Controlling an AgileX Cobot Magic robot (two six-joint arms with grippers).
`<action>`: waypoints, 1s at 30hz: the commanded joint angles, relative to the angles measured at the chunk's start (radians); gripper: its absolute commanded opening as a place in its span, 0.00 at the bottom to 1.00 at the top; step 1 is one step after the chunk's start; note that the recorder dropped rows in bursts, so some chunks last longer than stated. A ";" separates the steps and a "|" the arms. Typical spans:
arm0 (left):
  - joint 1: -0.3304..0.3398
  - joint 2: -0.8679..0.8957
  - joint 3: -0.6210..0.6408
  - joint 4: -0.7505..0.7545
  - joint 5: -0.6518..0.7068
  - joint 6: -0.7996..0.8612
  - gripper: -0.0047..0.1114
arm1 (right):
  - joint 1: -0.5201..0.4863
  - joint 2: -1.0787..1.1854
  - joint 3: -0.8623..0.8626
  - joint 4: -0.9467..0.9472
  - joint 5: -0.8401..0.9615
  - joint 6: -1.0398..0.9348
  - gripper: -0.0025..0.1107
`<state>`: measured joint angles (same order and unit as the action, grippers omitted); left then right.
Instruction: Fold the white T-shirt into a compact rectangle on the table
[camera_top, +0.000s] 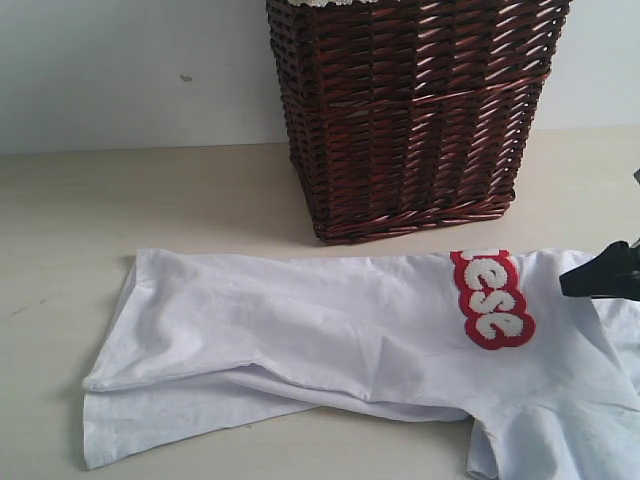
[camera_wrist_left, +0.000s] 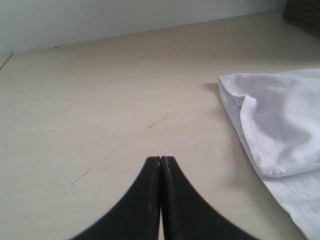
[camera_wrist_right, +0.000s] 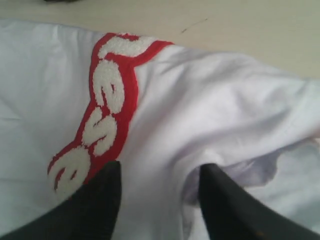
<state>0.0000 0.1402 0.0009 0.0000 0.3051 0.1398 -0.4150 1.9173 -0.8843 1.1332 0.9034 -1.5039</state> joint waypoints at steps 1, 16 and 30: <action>0.001 -0.005 -0.001 -0.008 -0.004 -0.001 0.04 | 0.002 -0.002 -0.007 0.013 -0.020 -0.013 0.64; 0.001 -0.005 -0.001 -0.008 -0.004 -0.001 0.04 | -0.047 -0.112 -0.113 -0.462 0.017 0.022 0.61; 0.001 -0.005 -0.001 -0.008 -0.004 -0.001 0.04 | -0.051 0.006 -0.110 -0.389 0.028 -0.613 0.50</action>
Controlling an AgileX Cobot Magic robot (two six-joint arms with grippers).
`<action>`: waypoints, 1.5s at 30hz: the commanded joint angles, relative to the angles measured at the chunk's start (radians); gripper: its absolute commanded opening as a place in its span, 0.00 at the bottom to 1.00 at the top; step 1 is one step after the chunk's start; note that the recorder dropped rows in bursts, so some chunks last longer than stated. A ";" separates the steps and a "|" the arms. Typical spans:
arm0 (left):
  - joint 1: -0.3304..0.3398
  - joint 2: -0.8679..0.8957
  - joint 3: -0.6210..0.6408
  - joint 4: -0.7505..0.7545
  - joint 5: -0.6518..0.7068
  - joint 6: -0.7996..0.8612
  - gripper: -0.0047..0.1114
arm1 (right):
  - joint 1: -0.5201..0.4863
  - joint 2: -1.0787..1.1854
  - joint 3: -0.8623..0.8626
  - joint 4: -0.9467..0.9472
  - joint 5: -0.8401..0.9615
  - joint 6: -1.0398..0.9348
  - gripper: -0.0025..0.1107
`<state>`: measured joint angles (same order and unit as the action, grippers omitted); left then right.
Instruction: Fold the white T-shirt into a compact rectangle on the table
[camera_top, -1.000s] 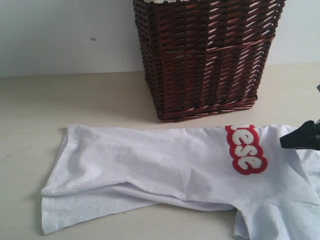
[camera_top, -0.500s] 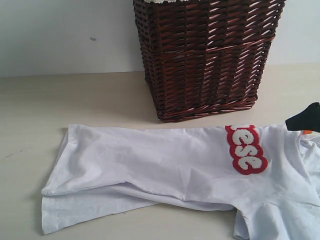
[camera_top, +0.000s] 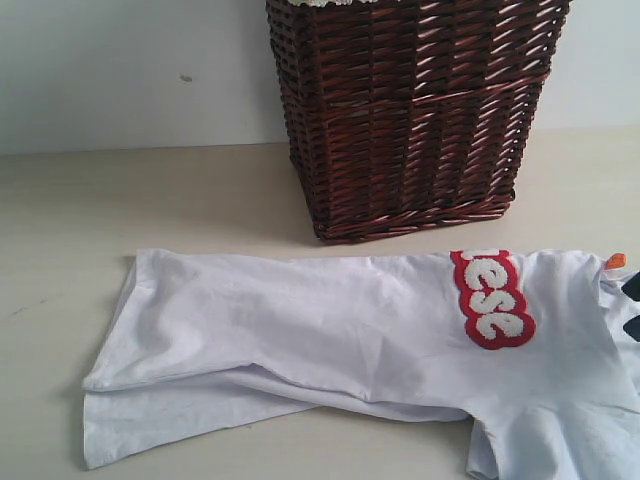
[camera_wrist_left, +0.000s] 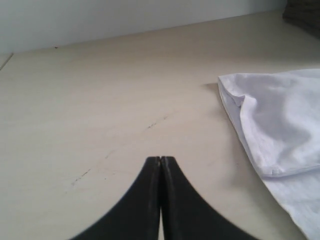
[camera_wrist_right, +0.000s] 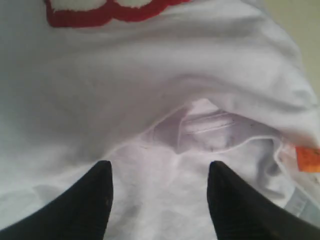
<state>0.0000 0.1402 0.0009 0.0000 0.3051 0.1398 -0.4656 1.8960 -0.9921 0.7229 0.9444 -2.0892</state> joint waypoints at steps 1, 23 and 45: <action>0.001 -0.005 -0.001 -0.008 -0.004 -0.001 0.04 | 0.000 0.036 -0.002 0.033 -0.015 -0.028 0.50; 0.001 -0.005 -0.001 -0.008 -0.004 -0.001 0.04 | 0.000 0.131 -0.004 0.153 -0.016 -0.028 0.24; 0.001 -0.005 -0.001 -0.008 -0.004 -0.001 0.04 | 0.000 -0.097 -0.004 -0.151 -0.017 0.063 0.02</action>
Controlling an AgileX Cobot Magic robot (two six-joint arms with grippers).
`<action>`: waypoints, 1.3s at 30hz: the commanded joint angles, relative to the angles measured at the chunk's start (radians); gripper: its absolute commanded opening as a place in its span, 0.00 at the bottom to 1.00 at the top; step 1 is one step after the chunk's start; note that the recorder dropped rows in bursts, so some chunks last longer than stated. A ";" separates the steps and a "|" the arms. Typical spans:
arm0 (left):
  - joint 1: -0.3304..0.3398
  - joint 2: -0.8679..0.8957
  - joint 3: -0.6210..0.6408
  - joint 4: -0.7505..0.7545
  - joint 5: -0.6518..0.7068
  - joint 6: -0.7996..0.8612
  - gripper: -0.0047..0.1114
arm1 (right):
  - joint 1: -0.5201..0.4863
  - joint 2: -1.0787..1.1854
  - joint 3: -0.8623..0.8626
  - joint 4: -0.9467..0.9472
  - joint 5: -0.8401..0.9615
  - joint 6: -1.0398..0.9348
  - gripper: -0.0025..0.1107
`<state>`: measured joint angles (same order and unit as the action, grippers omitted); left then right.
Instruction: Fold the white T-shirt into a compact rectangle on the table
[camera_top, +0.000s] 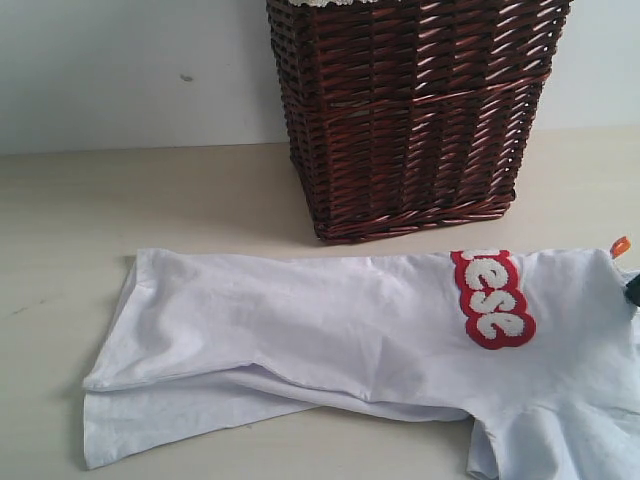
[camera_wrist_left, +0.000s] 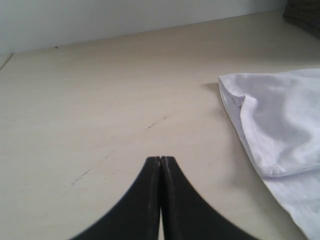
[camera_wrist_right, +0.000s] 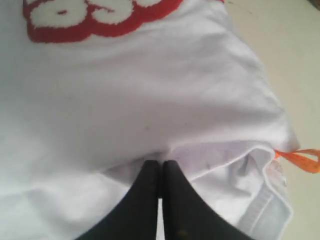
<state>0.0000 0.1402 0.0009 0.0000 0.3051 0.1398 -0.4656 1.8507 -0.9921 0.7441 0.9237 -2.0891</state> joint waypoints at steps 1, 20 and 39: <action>0.001 -0.005 -0.001 -0.008 -0.004 -0.001 0.04 | 0.000 -0.057 -0.004 -0.255 0.004 0.095 0.02; 0.001 -0.005 -0.001 -0.008 -0.004 -0.001 0.04 | 0.000 -0.057 -0.004 -0.607 -0.197 0.443 0.22; 0.001 -0.005 -0.001 -0.008 -0.004 -0.001 0.04 | 0.020 -0.245 0.016 -0.229 0.297 0.086 0.56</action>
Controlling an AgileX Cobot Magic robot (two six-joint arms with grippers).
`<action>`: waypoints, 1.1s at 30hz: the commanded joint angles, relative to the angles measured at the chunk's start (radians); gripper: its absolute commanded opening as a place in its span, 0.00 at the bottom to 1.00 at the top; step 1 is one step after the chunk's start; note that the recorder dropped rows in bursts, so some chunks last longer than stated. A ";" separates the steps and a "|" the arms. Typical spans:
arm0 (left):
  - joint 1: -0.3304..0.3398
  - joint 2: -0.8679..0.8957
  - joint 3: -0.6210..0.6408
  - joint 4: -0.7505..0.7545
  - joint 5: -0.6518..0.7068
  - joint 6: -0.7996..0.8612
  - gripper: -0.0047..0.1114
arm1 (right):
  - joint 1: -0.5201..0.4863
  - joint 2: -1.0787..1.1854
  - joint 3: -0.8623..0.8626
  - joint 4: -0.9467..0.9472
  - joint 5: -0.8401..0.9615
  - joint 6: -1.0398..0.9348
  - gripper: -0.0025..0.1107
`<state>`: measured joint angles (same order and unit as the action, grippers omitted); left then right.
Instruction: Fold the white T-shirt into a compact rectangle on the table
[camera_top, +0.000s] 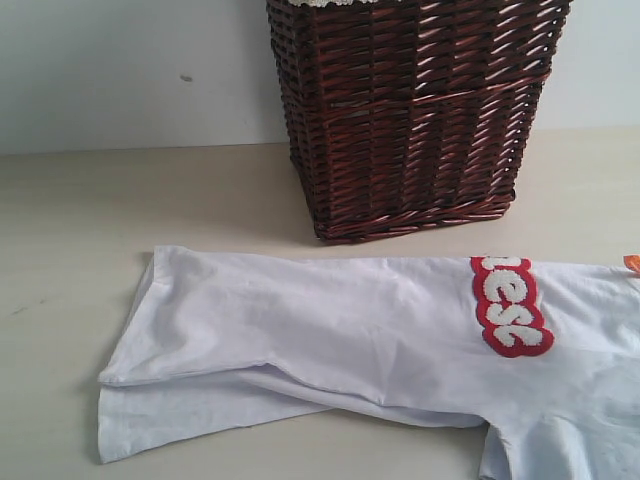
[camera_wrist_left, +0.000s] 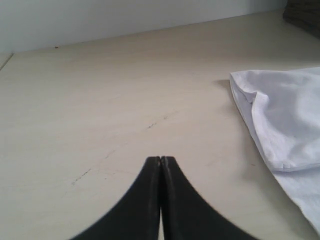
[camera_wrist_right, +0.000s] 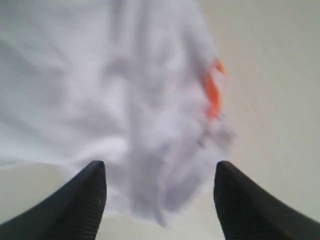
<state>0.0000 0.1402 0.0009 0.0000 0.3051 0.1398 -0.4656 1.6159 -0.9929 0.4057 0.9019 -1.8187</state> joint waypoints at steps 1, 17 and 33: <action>0.001 -0.005 -0.001 -0.008 -0.004 -0.001 0.04 | 0.034 -0.005 0.036 0.134 0.319 -0.202 0.56; 0.001 -0.005 -0.001 -0.008 -0.004 -0.001 0.04 | 0.348 0.201 0.159 0.702 -0.177 -0.175 0.06; 0.001 -0.005 -0.001 -0.008 -0.004 -0.001 0.04 | 0.632 0.453 -0.034 0.344 -0.304 0.333 0.02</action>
<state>0.0000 0.1402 0.0009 0.0000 0.3051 0.1398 0.1244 2.0134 -0.9952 0.8965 0.5974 -1.6107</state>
